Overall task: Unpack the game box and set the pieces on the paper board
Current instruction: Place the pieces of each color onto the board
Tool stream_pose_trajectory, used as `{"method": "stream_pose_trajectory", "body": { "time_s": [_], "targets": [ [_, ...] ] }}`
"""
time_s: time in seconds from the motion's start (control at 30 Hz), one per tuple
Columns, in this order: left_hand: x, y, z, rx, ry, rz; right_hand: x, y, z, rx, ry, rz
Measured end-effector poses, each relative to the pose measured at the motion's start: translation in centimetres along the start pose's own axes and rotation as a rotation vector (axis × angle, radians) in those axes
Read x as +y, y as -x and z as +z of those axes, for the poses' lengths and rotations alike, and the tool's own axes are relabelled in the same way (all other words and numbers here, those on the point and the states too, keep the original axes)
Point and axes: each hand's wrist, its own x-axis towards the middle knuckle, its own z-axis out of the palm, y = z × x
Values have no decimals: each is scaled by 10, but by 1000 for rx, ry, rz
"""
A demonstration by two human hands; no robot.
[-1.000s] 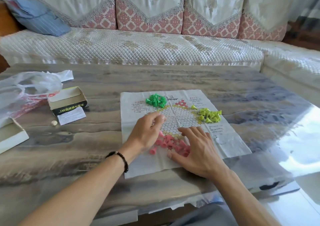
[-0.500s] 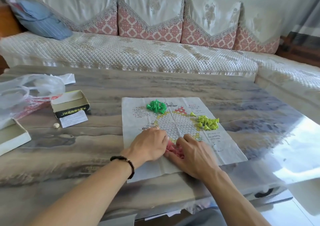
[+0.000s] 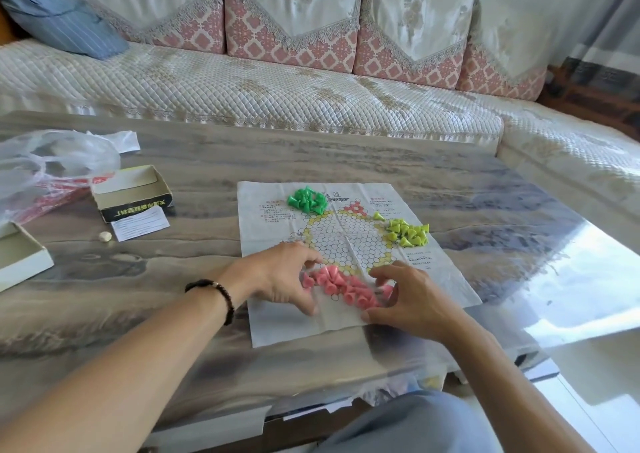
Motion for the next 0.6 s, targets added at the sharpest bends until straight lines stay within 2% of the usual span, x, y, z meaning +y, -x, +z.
{"method": "stream_pose_trajectory", "body": {
  "time_s": [0.1, 0.43, 0.6],
  "targets": [
    [5, -1, 3, -35, 3, 40, -7, -4, 6, 4, -48, 4],
    [15, -7, 11, 68, 18, 82, -14, -9, 13, 29, -70, -26],
    [12, -11, 5, 21, 2, 27, -14, -14, 11, 14, -49, 3]
  ]
}}
